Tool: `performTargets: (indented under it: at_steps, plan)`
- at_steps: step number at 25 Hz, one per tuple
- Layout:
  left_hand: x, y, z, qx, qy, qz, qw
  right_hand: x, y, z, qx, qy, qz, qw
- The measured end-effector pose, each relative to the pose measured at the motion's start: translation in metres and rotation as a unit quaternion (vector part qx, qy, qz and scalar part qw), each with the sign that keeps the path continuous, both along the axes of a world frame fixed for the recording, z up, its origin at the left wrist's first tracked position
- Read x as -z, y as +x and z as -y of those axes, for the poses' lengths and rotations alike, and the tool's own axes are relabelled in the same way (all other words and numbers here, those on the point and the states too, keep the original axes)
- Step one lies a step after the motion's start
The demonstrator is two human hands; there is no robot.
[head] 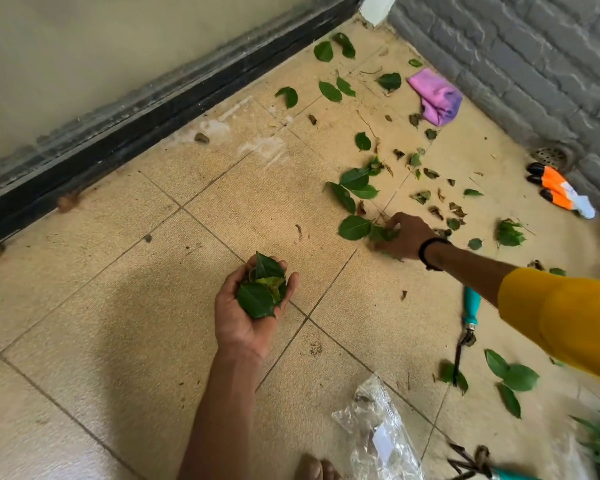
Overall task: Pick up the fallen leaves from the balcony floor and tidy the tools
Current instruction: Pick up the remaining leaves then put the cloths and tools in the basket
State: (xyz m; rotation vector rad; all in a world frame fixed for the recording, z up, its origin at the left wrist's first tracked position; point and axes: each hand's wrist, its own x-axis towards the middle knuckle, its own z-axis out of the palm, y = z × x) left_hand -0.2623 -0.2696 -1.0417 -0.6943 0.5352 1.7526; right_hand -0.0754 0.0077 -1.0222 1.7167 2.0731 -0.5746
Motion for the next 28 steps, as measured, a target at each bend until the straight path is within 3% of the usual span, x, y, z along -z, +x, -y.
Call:
performTargets:
  at_steps: [6,10,15,19,24,28]
  plan:
    - [-0.003,0.007,0.005,0.009,0.001,-0.01,1.0,0.01,-0.002,0.024,-0.098,0.064,-0.057,0.992]
    - [-0.001,0.0,0.007,-0.01,-0.004,-0.001,1.0,-0.007,-0.012,0.01,-0.096,0.085,-0.112,0.985]
    - [-0.004,-0.008,0.007,-0.019,-0.006,-0.008,1.0,-0.008,-0.048,0.014,-0.126,-0.01,-0.081,0.989]
    - [-0.001,-0.014,0.014,-0.027,-0.015,-0.008,0.999,0.019,-0.076,0.046,-0.071,0.025,-0.078,0.994]
    - [0.003,-0.02,0.017,-0.04,-0.03,-0.009,0.999,0.017,-0.086,0.034,-0.136,0.055,-0.113,0.983]
    - [0.002,-0.021,0.016,-0.035,-0.032,-0.01,0.999,0.002,-0.075,0.004,-0.041,0.09,-0.161,0.982]
